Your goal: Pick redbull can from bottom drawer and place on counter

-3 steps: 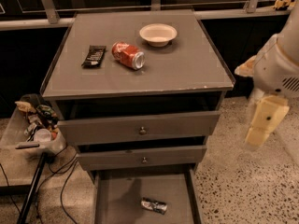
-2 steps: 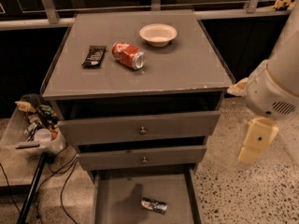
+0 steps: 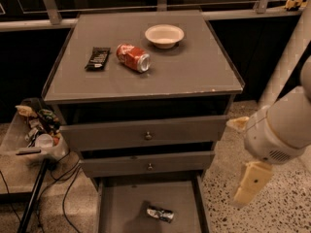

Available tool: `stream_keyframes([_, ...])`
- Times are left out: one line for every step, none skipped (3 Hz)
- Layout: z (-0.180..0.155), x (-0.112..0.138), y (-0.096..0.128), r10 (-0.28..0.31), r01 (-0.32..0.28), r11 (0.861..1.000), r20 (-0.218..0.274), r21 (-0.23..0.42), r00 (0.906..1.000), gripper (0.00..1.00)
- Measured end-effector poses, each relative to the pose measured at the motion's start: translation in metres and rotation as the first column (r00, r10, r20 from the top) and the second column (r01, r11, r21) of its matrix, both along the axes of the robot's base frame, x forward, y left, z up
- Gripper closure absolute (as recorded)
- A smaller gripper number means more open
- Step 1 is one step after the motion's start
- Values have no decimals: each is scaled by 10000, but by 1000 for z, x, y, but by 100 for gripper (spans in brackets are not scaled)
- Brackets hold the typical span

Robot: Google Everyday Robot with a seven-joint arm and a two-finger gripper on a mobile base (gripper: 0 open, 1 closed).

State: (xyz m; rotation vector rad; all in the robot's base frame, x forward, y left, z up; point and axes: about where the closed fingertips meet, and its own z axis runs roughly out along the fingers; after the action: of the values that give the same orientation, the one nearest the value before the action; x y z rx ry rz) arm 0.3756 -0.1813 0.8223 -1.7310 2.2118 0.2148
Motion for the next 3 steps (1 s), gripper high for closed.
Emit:
stream_keyframes([-33, -10, 12, 162, -180, 9985, 351, 523, 9993, 0])
stream_keyframes([-73, -11, 27, 191, -218, 9966, 349, 789, 9992, 0])
stream_keyframes([-76, -12, 29, 274, -298, 9961, 296, 833, 9992, 0])
